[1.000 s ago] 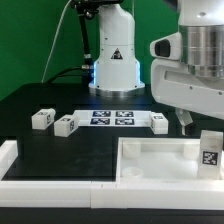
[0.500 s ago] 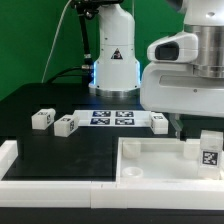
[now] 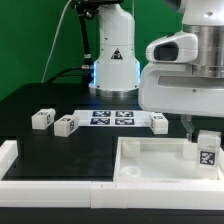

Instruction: Assemble one leg

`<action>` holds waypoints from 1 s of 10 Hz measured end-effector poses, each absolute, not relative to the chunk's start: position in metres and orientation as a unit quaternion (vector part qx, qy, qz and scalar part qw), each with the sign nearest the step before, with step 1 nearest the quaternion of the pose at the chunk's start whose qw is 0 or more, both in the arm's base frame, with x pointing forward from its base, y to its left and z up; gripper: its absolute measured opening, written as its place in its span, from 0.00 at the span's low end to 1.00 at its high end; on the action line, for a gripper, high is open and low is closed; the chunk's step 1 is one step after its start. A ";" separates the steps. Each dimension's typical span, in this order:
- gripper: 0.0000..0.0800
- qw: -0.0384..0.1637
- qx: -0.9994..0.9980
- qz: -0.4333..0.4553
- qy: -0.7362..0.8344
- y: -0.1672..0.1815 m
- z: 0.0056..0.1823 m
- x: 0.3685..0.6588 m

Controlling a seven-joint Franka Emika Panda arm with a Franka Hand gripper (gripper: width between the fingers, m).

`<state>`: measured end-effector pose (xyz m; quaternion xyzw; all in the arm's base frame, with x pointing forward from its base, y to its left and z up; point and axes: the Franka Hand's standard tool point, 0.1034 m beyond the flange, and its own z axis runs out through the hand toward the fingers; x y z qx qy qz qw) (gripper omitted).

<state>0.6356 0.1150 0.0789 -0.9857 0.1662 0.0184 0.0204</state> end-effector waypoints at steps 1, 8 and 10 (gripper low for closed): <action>0.36 0.022 -0.982 0.018 0.189 0.115 0.079 0.636; 0.37 -0.020 -0.907 0.015 0.421 0.079 0.081 0.630; 0.46 -0.020 -0.906 0.016 0.422 0.079 0.080 0.630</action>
Offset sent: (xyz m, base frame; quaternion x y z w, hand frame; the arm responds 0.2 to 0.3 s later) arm -0.0020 0.0005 0.0000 0.0290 0.0198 0.3380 0.9405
